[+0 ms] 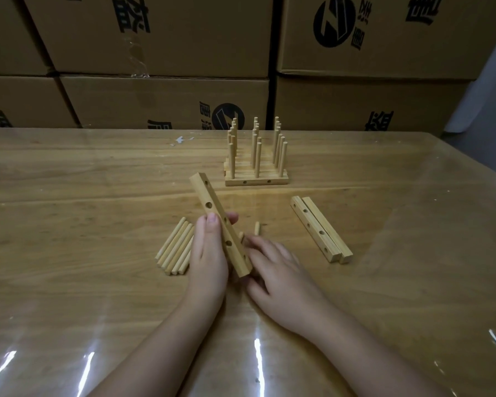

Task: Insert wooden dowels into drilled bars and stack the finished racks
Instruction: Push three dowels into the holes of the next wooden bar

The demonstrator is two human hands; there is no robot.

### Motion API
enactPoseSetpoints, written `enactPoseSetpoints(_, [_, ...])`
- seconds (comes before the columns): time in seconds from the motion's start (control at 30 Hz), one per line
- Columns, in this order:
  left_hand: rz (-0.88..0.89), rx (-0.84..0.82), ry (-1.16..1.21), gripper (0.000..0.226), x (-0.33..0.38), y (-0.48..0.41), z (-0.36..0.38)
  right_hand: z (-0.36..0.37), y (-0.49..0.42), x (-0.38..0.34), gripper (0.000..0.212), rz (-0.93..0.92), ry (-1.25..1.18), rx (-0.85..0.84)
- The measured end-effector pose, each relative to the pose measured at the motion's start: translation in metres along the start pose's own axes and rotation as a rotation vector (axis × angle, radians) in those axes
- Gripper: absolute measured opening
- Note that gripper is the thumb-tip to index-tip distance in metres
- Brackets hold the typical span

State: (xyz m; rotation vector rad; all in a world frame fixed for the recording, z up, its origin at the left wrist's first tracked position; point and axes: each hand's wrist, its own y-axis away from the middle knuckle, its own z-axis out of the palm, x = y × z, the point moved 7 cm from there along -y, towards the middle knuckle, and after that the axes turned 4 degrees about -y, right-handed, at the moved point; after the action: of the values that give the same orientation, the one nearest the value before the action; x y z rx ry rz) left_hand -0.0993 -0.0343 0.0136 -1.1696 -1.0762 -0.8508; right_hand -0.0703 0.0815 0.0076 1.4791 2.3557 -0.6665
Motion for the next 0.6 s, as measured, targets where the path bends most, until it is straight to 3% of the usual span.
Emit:
enactPoseSetpoints(0.1, [-0.117,-0.031,0.075,0.038,-0.01,-0.002,0.002,-0.002,0.0,0.001,0.04,0.003,-0.003,0.025])
enactPoseSetpoints(0.3, [-0.081,-0.133,0.098,0.041,-0.001,0.003,0.014,-0.02,-0.001,0.024,0.013,0.148,0.08,0.183])
enactPoseSetpoints(0.47, [-0.1,-0.304,0.013,0.026,0.001,0.007,0.029,-0.033,0.002,0.045,0.027,0.245,0.092,0.263])
enactPoseSetpoints(0.6, [-0.085,-0.305,-0.084,0.026,-0.001,0.006,0.027,-0.037,0.004,0.048,0.035,0.253,0.107,0.304])
